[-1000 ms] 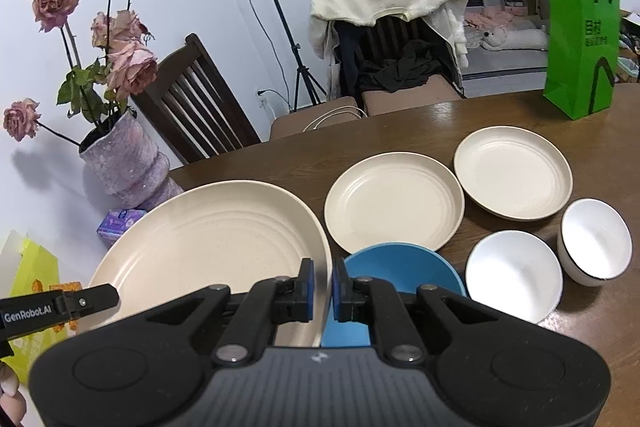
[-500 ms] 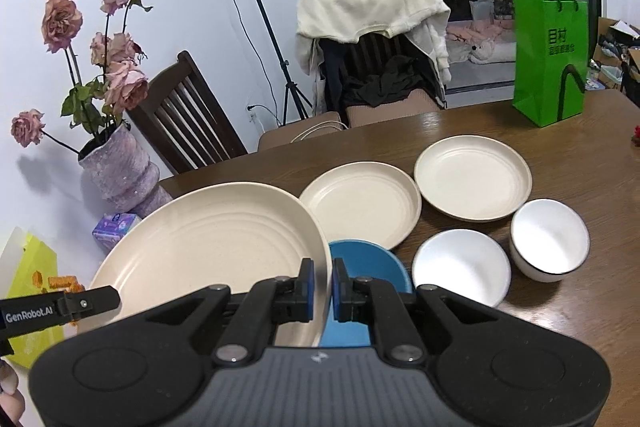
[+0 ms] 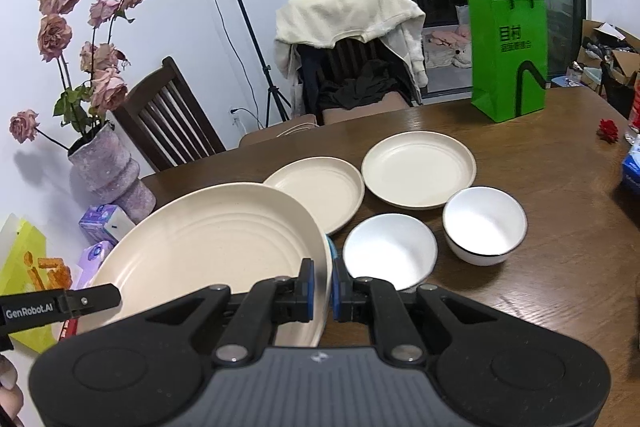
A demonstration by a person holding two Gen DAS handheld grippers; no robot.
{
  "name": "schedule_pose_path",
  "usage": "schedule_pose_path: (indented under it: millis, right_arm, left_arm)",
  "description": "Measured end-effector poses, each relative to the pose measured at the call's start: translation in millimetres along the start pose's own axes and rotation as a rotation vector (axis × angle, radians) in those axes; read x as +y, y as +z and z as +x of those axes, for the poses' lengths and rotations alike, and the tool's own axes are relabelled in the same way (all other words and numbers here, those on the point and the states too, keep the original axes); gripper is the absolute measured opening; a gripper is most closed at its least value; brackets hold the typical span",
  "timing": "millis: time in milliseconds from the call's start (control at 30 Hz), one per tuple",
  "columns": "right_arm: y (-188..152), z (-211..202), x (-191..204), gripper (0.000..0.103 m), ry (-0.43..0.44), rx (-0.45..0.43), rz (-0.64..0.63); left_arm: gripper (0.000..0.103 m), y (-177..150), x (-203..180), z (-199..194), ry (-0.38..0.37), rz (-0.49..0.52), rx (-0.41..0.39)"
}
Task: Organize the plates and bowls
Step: 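Carry the cream plate away from the vase and lower it onto the table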
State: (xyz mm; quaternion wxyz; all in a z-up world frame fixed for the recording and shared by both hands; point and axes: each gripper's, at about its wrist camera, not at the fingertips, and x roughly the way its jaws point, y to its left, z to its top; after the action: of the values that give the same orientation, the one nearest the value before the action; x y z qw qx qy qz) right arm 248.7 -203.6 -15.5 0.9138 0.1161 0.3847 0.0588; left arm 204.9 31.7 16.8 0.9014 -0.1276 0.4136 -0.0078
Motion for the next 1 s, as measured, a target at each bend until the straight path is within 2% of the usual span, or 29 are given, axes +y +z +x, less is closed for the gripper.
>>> schedule_pose_path:
  millis: [467,1000]
  right_arm:
    - [-24,-29,-54,0.009,-0.016,-0.025,0.026]
    - [-53,-43,-95,0.009,-0.030,-0.029,0.037]
  left_arm:
    - [0.014,-37,-42,0,-0.027,0.030,0.011]
    - [0.014,-71,-65,12,-0.049,0.058,0.039]
